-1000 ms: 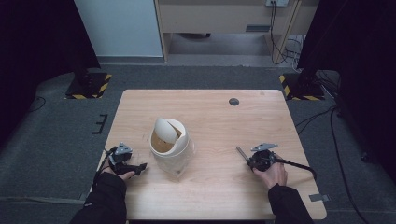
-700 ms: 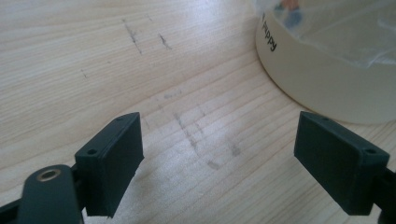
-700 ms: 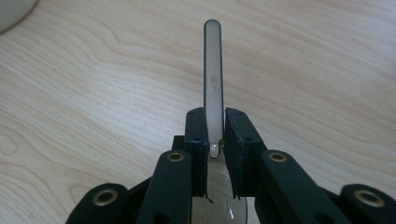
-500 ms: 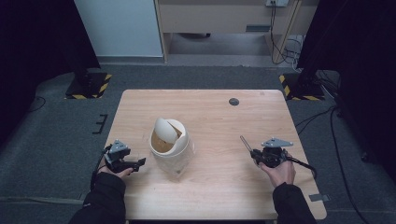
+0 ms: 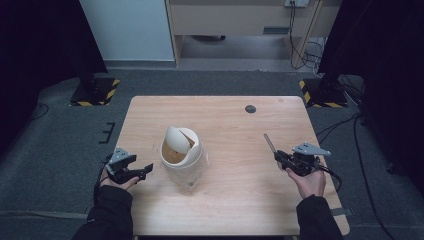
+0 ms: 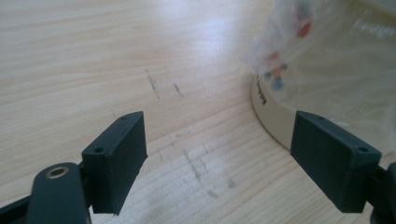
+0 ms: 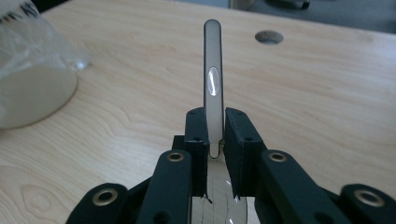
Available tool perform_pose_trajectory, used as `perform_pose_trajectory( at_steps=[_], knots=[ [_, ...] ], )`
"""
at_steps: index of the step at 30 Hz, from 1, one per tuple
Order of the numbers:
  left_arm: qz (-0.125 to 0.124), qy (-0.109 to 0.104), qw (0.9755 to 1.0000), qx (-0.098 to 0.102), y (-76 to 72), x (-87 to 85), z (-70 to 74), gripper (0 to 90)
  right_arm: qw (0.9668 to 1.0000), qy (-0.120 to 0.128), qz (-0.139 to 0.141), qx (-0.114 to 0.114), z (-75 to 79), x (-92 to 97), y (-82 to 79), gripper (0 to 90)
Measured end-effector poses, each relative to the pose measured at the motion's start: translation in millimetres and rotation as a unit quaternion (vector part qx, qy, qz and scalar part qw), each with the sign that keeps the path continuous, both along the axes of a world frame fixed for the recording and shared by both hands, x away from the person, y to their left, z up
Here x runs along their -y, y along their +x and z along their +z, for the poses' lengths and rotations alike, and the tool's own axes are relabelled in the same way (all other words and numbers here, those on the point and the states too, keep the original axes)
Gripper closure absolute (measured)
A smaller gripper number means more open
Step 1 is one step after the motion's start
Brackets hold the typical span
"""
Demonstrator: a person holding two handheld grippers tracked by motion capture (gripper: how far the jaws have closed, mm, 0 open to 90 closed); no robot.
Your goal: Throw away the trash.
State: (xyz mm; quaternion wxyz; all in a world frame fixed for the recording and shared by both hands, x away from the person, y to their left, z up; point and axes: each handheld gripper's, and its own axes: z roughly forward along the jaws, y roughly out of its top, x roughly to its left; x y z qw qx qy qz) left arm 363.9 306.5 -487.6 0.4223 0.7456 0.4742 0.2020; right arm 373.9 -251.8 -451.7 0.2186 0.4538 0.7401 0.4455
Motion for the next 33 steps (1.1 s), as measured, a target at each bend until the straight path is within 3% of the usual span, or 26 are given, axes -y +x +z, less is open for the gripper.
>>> perform_pose_trajectory(
  at_steps=[8,11,14,17,18,19,20,25,26,27,33],
  knots=[
    [0.021,-0.029,0.9984,0.044,-5.6,-1.1,20.1,18.8,0.9987,0.021,0.003,0.046,18.9,3.5,-3.6,80.1],
    [0.029,-0.047,0.9961,0.068,-9.4,-2.9,32.4,19.6,0.9973,0.030,0.004,0.067,28.7,3.2,-5.2,80.1],
    [0.035,-0.057,0.9945,0.080,-11.7,-4.3,39.5,20.2,0.9967,0.034,0.008,0.074,33.0,2.2,-5.7,80.1],
    [0.036,-0.078,0.9903,0.109,-17.6,-4.6,57.6,21.4,0.9951,0.038,0.013,0.091,42.6,-0.3,-6.9,80.1],
    [0.036,-0.078,0.9903,0.109,-17.6,-4.6,57.6,21.8,0.9945,0.042,0.015,0.094,45.0,-1.2,-7.5,80.1],
    [0.031,-0.087,0.9880,0.124,-20.6,-2.9,67.6,22.0,0.9938,0.043,0.017,0.101,47.8,-2.3,-8.2,80.1],
    [0.031,-0.087,0.9880,0.124,-20.6,-2.9,67.6,22.1,0.9938,0.043,0.017,0.101,47.8,-2.3,-8.2,80.1],
    [0.008,-0.101,0.9815,0.163,-30.0,11.5,94.9,23.1,0.9897,0.054,0.036,0.128,61.9,-14.3,-12.9,80.1],
    [0.008,-0.101,0.9815,0.163,-30.0,11.5,94.9,23.3,0.9897,0.054,0.036,0.128,61.9,-14.3,-12.9,80.1],
    [-0.004,-0.106,0.9789,0.175,-32.8,20.0,103.3,23.7,0.9882,0.057,0.045,0.135,66.1,-20.0,-13.8,80.1],
    [-0.043,-0.129,0.9695,0.204,-39.4,48.0,126.3,25.4,0.9828,0.067,0.070,0.157,78.5,-37.9,-16.8,80.1]
  ],
)
